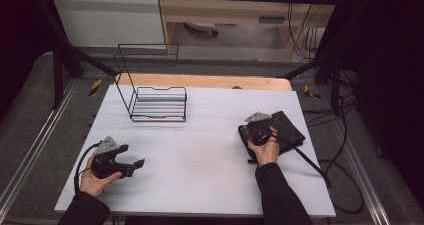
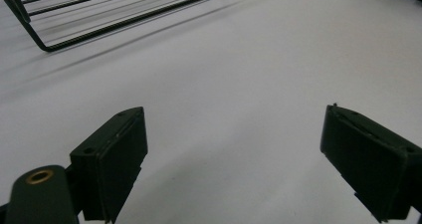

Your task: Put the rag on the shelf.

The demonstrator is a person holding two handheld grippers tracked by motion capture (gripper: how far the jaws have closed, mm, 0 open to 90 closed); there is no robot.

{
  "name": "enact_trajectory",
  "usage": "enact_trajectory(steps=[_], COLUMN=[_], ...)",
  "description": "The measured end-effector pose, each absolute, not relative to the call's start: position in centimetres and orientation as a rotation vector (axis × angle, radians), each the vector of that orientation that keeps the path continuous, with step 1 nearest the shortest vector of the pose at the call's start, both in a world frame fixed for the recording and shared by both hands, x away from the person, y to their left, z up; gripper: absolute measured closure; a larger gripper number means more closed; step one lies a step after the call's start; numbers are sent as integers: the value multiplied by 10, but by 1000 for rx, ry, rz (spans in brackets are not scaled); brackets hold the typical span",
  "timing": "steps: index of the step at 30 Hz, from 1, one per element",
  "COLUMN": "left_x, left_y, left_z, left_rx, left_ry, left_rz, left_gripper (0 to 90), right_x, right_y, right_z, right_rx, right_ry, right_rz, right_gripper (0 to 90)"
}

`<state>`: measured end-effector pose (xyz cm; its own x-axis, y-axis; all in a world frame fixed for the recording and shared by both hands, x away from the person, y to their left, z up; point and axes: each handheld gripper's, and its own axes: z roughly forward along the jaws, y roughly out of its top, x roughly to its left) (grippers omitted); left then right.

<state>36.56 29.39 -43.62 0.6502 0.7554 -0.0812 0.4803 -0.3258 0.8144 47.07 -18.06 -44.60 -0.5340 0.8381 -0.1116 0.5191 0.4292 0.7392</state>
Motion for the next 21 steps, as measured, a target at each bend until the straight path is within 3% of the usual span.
enact_trajectory(steps=[21], left_x=[366], left_y=[293], left_z=[-436], left_rx=[1993], left_ry=[966], left_rz=[403], left_gripper=[113], right_x=[431], right_y=[-179], right_z=[-425], right_rx=[900], right_ry=[2351], right_rz=[1069], right_gripper=[830])
